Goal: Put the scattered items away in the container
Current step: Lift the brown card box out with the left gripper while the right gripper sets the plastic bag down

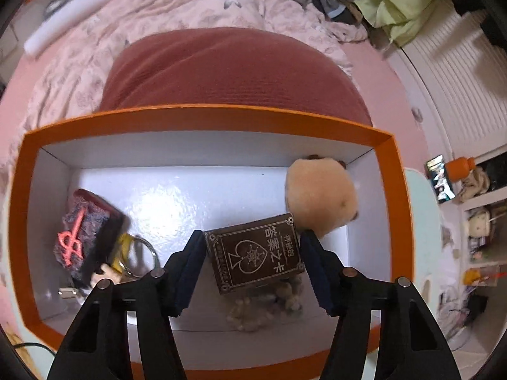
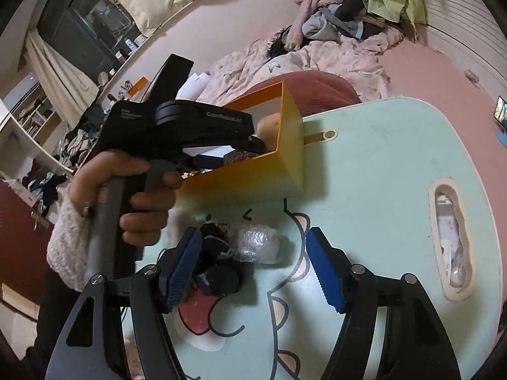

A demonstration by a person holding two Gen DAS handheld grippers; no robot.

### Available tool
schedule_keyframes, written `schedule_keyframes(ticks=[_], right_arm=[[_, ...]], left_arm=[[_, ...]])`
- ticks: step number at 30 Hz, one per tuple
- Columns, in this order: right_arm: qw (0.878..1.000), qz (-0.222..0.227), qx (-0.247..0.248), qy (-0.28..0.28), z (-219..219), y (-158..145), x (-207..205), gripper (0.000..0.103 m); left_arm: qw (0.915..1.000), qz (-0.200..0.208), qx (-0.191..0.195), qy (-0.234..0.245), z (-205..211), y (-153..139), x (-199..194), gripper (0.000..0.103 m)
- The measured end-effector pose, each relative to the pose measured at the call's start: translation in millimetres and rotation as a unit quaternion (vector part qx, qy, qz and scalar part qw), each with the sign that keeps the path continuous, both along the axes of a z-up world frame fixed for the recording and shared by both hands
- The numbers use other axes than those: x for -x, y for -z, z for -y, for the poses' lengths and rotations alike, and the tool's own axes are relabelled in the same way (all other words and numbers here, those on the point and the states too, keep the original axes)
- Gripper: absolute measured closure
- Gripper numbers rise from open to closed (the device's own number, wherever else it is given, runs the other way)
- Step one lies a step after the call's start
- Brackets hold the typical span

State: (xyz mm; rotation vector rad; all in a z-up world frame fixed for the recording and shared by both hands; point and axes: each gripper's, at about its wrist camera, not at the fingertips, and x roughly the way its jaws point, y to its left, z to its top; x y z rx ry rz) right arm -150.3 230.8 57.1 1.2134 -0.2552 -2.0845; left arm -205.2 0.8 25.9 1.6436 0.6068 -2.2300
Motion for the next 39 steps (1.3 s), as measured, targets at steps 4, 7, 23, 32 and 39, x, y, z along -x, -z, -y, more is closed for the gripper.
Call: schedule_keyframes(ticks=[4,7,23,32,39], right_arm=[[1.0,0.002,-0.002,-0.001,1,3,0,0.034],[1.0,0.007,-0.003,0.001,1,5,0,0.034],[1.0,0.0,-0.017,0.006,1,8,0,0.034],[1.0,0.001,-0.022,0.001,6,11,-2,0.034],[0.999,-0.019,-0.029,0.0,10,-3,-2,0.034]], left_arm=[[0.9999,-0.01,0.004,0.008,-2,-2,-3,0.044],[0.9993,-0.033,-0.016,0.011,4,-9,-10,0.045],[0.9774,-0.198,-0.04,0.063,-8,-81,-166,0.045],[0.9815,-0.177,0.012,0.072,-17,-31,-218,0.044],[0.9761,-0.214,0.04,0.005,-7,-22,-234,0.044]])
